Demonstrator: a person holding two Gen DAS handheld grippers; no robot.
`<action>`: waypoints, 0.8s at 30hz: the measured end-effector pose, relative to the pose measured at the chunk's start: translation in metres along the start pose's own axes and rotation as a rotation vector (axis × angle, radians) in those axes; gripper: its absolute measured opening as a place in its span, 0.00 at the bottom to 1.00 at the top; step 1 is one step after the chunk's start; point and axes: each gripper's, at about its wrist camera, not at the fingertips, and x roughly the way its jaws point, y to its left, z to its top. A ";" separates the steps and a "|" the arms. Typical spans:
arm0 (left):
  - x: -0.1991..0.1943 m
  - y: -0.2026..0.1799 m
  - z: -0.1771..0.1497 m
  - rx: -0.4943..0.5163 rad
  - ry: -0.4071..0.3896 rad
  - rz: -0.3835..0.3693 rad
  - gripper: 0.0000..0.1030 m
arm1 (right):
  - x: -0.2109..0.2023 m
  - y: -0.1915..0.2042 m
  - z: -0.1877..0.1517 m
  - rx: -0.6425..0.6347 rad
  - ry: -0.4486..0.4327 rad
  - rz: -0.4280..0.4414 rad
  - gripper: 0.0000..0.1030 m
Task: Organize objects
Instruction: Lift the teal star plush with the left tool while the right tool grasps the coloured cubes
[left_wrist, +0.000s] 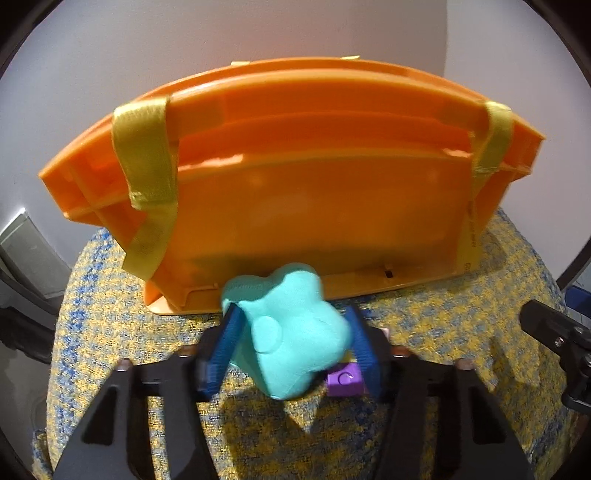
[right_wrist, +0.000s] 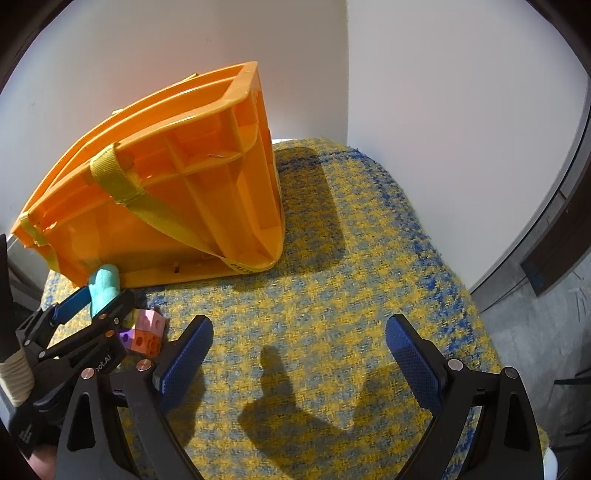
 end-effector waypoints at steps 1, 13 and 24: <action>-0.003 -0.001 -0.001 0.007 -0.003 0.001 0.43 | -0.001 0.001 0.000 -0.002 -0.002 0.002 0.92; -0.041 0.023 -0.018 -0.018 -0.031 0.001 0.28 | -0.018 0.025 -0.002 -0.046 -0.028 0.023 0.92; -0.059 0.079 -0.021 -0.086 -0.060 0.073 0.28 | -0.020 0.064 -0.007 -0.094 -0.037 0.068 0.92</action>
